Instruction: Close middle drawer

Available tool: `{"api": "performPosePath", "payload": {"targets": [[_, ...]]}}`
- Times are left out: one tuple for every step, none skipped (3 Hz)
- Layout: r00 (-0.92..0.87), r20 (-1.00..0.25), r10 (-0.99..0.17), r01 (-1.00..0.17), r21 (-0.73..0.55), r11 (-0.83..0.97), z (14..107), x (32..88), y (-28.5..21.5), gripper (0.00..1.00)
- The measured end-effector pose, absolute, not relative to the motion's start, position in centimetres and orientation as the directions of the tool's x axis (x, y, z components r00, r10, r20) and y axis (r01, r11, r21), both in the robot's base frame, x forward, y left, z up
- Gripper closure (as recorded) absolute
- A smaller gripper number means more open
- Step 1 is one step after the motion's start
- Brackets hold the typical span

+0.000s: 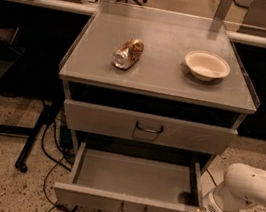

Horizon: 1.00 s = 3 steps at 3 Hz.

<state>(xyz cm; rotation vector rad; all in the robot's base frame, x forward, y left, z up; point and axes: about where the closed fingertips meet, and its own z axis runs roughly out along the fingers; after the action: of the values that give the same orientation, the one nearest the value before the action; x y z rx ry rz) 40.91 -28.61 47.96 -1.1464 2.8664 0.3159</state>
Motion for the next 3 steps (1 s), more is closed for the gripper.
{"api": "performPosePath", "payload": {"targets": [[-0.727,-0.110,-0.678,-0.686,0.174,0.707,47.9,40.9,-28.6,1.00],[-0.763,-0.108,-0.637,-0.645,0.196,0.739,45.9,41.1,-28.5,1.00],[-0.789,-0.106,-0.605,-0.613,0.195,0.765,44.2,42.1,-28.7,1.00]]}}
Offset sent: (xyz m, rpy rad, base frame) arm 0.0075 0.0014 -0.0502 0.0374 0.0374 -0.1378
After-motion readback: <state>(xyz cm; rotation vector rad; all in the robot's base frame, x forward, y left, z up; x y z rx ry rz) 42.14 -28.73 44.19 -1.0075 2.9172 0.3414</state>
